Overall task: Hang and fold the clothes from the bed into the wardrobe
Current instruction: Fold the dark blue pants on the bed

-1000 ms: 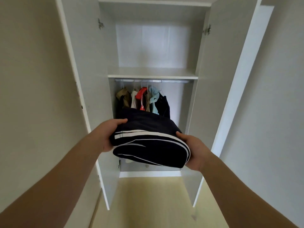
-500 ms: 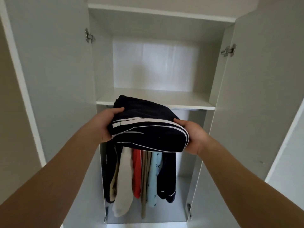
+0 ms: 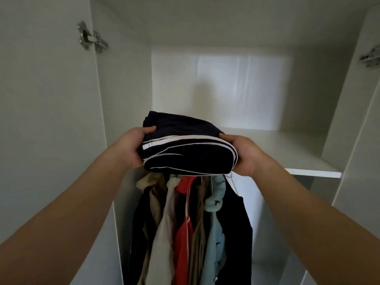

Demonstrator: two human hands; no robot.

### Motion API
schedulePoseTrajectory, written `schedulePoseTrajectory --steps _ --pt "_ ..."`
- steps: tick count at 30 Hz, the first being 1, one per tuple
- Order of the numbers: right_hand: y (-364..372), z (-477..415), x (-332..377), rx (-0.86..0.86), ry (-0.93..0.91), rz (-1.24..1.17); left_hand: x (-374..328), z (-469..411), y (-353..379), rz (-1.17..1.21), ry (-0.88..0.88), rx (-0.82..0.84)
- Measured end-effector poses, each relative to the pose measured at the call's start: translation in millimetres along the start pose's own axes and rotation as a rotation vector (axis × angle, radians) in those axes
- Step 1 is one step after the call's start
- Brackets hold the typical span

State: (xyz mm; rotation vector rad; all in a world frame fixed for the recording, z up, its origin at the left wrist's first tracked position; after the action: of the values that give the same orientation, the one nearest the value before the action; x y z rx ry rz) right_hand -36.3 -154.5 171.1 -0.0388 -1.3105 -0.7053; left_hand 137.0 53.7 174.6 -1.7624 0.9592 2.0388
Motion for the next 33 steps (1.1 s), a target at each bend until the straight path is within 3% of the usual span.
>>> schedulePoseTrajectory --steps 10,16,18,20,22,24,26,27,29,33 --pt "5 -151 81 0.081 -0.033 0.206 -35 -140 -3 -0.042 0.071 -0.130" --pt "20 -219 88 -0.012 -0.148 0.337 -37 -207 -21 -0.124 0.077 -0.217" --pt "25 -236 80 -0.108 -0.194 0.636 -36 -226 -30 -0.444 0.129 -0.331" --pt "29 -251 74 -0.190 -0.301 1.160 -38 -238 -37 -1.048 0.209 -0.431" --pt "39 -254 74 -0.204 -0.532 1.447 -41 -240 -34 -1.307 0.399 -0.286" --pt "48 -250 72 -0.103 -0.649 1.523 -38 -238 -24 -1.380 0.496 0.123" --pt "52 -247 65 0.043 -0.569 1.697 -23 -238 -19 -1.583 0.336 0.490" --pt "52 -249 60 0.080 -0.537 1.799 -16 -242 -21 -1.716 0.268 0.589" --pt "54 -254 53 0.059 -0.559 1.908 -12 -254 -28 -1.874 0.196 0.562" --pt "68 -281 46 -0.024 -0.636 2.006 -14 -282 -40 -1.883 0.150 0.512"
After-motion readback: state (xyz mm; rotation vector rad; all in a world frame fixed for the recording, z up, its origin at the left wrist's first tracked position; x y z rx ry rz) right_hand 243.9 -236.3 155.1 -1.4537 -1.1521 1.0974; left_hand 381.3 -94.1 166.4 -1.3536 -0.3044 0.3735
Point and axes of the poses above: each hand's wrist, its own z-axis away from the middle knuckle, its own y-axis out of the palm, x = y × z, the point moved 2 cm from there along -z, towards the middle knuckle, and after that the axes turned 10 degrees about y, right-handed, at the moved point
